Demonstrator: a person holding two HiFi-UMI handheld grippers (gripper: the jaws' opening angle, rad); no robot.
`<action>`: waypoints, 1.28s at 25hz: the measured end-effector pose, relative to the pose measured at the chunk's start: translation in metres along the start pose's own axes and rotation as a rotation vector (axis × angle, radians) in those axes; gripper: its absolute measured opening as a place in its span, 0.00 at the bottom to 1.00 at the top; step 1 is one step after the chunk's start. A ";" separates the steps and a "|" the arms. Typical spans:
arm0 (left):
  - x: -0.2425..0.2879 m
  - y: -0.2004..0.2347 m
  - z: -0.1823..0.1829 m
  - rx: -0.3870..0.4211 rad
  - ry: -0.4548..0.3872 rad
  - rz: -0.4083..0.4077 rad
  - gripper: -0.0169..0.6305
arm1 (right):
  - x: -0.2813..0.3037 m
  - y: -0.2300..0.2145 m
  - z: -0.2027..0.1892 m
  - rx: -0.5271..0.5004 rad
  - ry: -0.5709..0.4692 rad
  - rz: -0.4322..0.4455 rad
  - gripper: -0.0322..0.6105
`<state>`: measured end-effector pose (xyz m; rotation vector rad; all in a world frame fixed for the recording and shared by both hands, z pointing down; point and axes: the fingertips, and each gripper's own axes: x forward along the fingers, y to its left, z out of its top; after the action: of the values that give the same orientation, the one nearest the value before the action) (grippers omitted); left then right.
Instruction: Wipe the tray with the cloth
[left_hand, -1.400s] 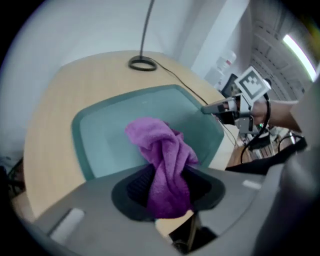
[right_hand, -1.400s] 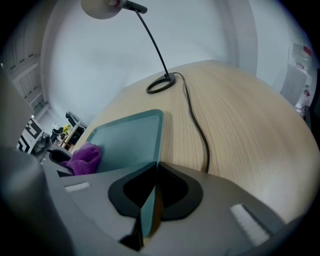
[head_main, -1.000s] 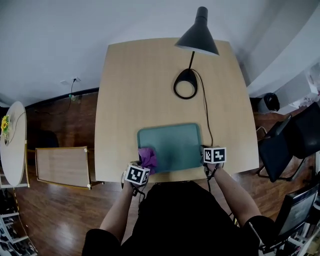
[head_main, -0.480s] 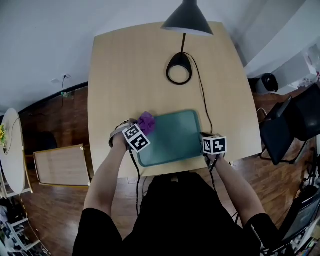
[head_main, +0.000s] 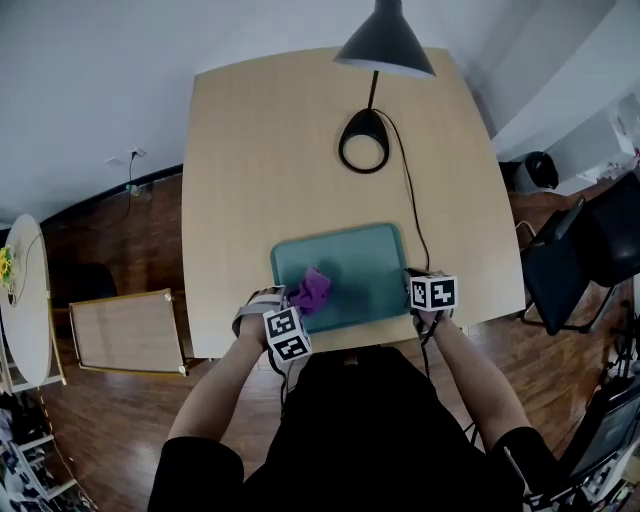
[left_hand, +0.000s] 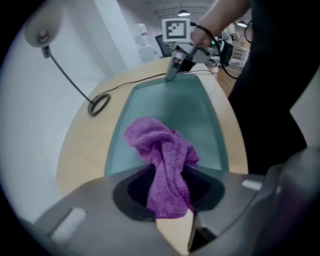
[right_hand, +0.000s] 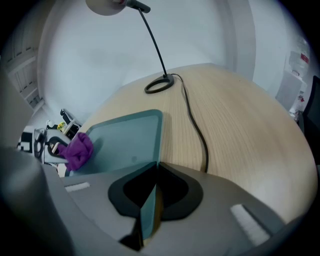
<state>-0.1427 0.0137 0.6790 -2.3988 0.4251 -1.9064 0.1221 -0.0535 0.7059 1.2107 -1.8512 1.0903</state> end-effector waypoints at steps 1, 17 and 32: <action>-0.003 -0.018 0.001 0.030 -0.006 -0.009 0.27 | 0.000 0.000 0.000 0.000 0.001 -0.001 0.08; 0.025 0.046 0.038 0.111 -0.002 0.010 0.27 | 0.001 0.009 0.002 0.007 -0.016 0.029 0.08; 0.031 0.032 0.092 0.084 -0.021 0.006 0.27 | -0.001 0.010 0.003 0.019 -0.036 0.053 0.07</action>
<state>-0.0537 -0.0363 0.6797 -2.3601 0.3442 -1.8551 0.1129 -0.0540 0.7011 1.2049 -1.9139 1.1245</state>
